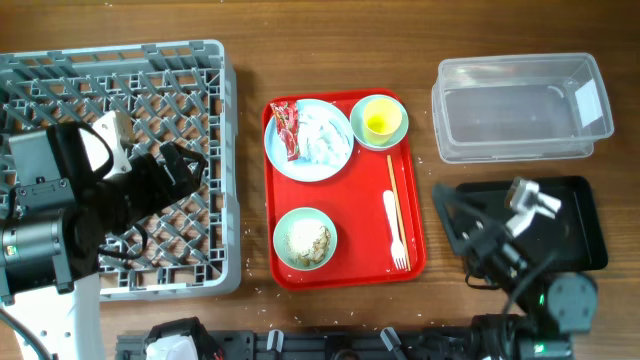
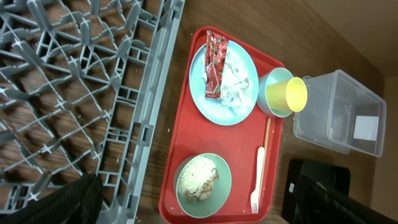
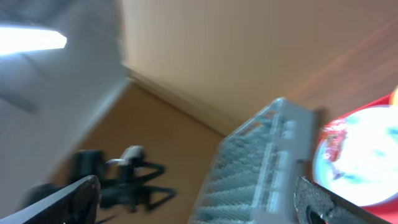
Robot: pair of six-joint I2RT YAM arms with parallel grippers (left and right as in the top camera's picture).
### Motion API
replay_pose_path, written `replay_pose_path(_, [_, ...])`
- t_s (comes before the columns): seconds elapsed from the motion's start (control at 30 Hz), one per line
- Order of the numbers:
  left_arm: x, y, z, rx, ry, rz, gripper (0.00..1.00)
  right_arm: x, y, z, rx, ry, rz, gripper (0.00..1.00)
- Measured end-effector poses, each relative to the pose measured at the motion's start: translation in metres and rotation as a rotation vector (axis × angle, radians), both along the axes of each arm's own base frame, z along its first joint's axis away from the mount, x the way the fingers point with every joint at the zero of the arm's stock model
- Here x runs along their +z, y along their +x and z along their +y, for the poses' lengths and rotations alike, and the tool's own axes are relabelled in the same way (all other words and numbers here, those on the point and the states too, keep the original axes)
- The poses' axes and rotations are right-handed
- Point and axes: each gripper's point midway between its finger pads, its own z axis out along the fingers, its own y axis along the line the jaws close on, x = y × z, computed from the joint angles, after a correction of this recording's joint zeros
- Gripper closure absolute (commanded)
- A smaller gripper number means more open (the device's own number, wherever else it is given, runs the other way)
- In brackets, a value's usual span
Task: Sort waste into correct bins and load items into the dishwasher rack
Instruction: 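Grasp the white tissue on the plate with the right gripper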
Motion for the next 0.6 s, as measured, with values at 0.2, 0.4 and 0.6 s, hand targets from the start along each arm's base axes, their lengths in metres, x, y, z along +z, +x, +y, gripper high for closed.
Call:
replay_pose_path(0.2, [0.001,0.0,0.001,0.002,0.004,-0.004,0.0,-0.033,0.068,0.049,0.22,-0.601,0.291,0.0])
replay_pose_path(0.4, [0.001,0.0,0.001,0.002,0.004,-0.005,0.0,-0.117,0.119,0.142,0.288,-1.149,0.34,0.0])
replay_pose_path(0.6, [0.001,0.0,0.001,0.002,0.004,-0.003,0.0,-0.179,0.157,0.163,0.256,-1.188,0.381,0.34])
